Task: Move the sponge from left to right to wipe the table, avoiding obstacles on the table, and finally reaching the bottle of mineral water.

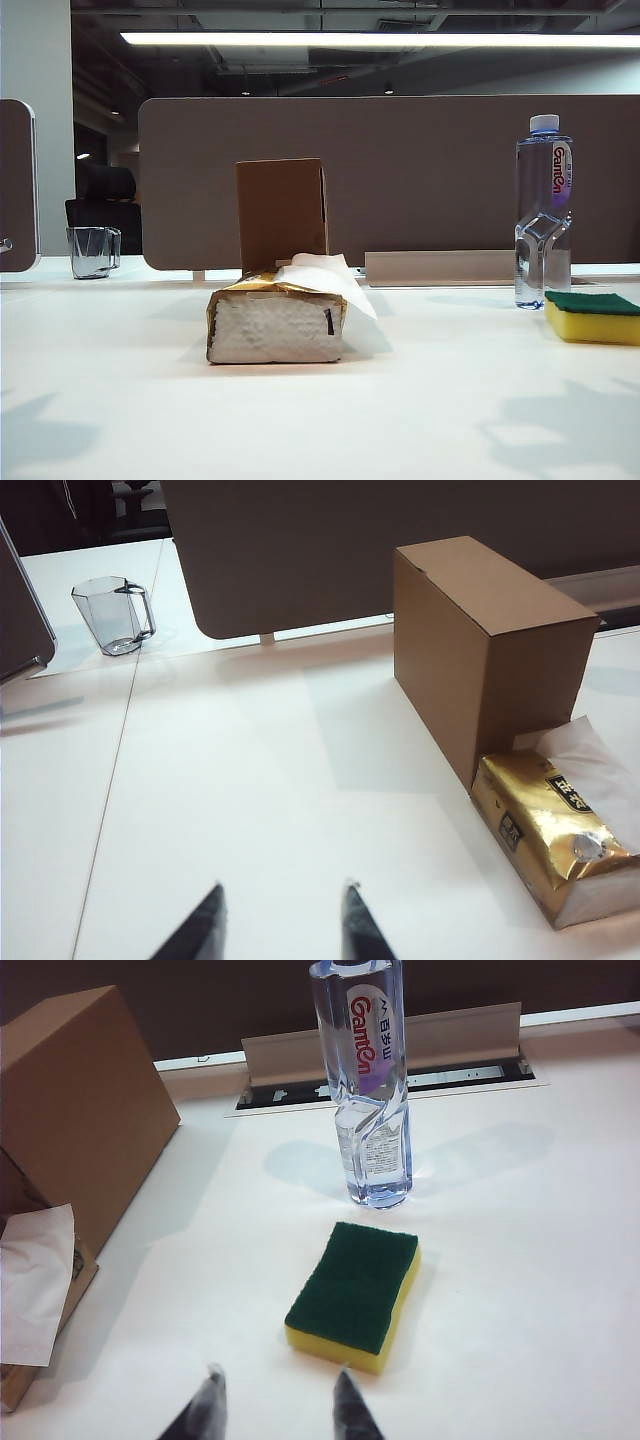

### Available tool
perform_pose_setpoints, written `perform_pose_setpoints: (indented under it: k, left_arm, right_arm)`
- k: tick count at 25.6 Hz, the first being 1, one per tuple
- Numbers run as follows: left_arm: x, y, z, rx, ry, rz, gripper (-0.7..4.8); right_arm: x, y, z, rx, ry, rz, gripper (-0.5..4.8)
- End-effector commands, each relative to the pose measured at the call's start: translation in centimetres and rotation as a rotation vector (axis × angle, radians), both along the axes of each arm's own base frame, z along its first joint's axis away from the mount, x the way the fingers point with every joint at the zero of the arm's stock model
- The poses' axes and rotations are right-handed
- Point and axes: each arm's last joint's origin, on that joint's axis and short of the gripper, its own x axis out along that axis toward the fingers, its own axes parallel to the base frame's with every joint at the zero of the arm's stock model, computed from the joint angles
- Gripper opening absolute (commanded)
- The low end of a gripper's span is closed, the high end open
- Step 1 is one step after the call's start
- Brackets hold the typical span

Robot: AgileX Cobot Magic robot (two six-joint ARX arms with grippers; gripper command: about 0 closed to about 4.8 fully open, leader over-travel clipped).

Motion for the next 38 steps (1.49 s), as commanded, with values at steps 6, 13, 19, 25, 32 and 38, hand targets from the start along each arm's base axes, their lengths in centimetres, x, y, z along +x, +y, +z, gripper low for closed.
perform_pose_setpoints:
  k: [6,13,19,25,32,38]
  left_arm:
    - [0.1,0.5,0.3,0.017,-0.033,0.077,1.46]
    - [0.2,0.8,0.1,0.0,-0.022,0.143,1.42]
    - [0.5,0.8,-1.5,-0.122,0.021,0.166,0.51]
    - [0.5,0.8,-2.5,-0.269,-0.058,0.16,-0.06]
    - [1.4,0.7,-4.4,-0.305,-0.002,0.158,-0.06]
    - [2.2,0.7,-6.0,-0.297,0.008,0.154,-0.06]
  right_arm:
    - [-0.1,0.0,0.2,0.0,-0.012,-0.001,1.42]
    - [-0.1,0.1,0.1,0.003,-0.009,0.011,1.31]
    - [-0.9,0.1,0.1,0.009,-0.051,0.021,-0.04]
    - [-1.7,0.1,-2.1,0.093,-0.114,-0.021,-0.06]
    - [-0.9,0.1,-4.4,0.094,-0.098,-0.017,-0.06]
    - [-0.5,0.1,-5.4,0.083,-0.095,-0.015,-0.07]
